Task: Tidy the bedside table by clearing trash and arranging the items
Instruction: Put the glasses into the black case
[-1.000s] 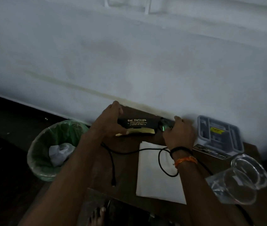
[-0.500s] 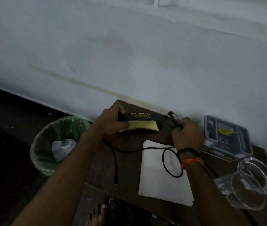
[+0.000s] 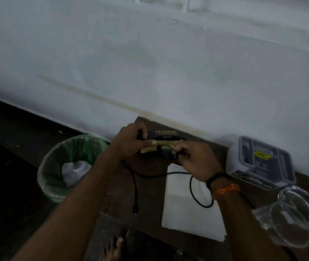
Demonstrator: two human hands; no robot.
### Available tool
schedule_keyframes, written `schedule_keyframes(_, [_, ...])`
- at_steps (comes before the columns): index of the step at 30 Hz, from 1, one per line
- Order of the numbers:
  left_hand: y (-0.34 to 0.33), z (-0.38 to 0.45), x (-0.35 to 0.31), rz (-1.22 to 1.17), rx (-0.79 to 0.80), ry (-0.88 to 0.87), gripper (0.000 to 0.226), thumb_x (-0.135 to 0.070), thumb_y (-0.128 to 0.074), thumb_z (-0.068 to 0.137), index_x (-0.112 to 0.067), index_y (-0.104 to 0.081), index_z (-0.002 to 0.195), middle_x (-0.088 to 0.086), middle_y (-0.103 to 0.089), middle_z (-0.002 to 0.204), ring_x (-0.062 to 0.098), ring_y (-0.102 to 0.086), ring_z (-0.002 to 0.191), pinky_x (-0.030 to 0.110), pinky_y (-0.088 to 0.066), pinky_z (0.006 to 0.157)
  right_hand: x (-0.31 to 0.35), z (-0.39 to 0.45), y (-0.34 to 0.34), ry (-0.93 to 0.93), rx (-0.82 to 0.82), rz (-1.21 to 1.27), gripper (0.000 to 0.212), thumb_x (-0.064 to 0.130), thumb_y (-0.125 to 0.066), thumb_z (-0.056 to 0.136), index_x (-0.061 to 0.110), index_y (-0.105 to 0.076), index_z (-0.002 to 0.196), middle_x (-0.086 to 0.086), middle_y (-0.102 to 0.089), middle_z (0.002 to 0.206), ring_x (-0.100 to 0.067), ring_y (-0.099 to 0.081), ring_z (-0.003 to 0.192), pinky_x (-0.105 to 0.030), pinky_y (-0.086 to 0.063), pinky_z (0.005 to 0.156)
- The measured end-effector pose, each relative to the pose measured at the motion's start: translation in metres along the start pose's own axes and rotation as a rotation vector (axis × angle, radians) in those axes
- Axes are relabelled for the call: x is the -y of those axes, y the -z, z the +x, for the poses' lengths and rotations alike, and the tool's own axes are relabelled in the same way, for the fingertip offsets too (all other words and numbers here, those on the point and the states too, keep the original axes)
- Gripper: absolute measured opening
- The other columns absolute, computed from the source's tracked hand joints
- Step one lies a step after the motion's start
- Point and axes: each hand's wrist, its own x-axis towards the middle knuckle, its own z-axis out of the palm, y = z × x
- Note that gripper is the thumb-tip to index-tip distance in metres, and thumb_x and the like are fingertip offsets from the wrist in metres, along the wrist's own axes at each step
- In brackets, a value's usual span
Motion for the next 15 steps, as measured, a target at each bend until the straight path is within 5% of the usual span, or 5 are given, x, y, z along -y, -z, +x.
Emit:
schedule_keyframes(5, [-0.003, -0.002, -0.001, 0.013, -0.119, 0.026, 0.043, -0.047, -0.073, 0.080, -0.013, -0.048, 0.074, -0.004, -0.050, 0.063, 0.012, -0.047, 0.058, 0.025, -0.036, 0.055, 0.001, 0.001, -0.004, -0.034, 0.076, -0.093, 0.019, 0.007, -0.060, 0.084, 0.021, -0.071, 0.091, 0.005, -0.073, 0.094, -0.011, -0.066, 0.089, -0.031, -0.056, 0.084])
schedule_keyframes(9, [-0.008, -0.002, 0.000, 0.000, -0.281, 0.087, 0.049, -0.053, -0.070, 0.080, -0.014, -0.043, 0.067, -0.005, -0.043, 0.058, 0.001, -0.044, 0.050, 0.020, -0.033, 0.052, 0.000, 0.000, -0.005, -0.019, 0.085, -0.146, 0.017, 0.009, -0.062, 0.084, 0.022, -0.071, 0.090, 0.005, -0.073, 0.092, -0.011, -0.066, 0.086, -0.031, -0.057, 0.080])
schedule_keyframes(11, [-0.012, -0.001, 0.001, -0.059, -0.328, 0.081, 0.050, -0.050, -0.072, 0.080, -0.014, -0.042, 0.062, -0.005, -0.044, 0.054, 0.000, -0.049, 0.052, 0.020, -0.037, 0.053, 0.000, 0.000, -0.005, -0.015, 0.086, -0.157, 0.017, 0.010, -0.063, 0.084, 0.023, -0.071, 0.090, 0.005, -0.073, 0.091, -0.011, -0.066, 0.085, -0.029, -0.056, 0.079])
schedule_keyframes(15, [-0.017, 0.000, 0.001, -0.160, -0.355, 0.043, 0.051, -0.041, -0.077, 0.077, -0.001, -0.050, 0.060, 0.002, -0.071, 0.070, -0.001, -0.069, 0.088, 0.027, -0.056, 0.074, 0.000, 0.002, -0.005, -0.034, 0.087, -0.120, 0.016, 0.011, -0.065, 0.083, 0.024, -0.071, 0.090, 0.007, -0.073, 0.090, -0.008, -0.067, 0.084, -0.027, -0.057, 0.079])
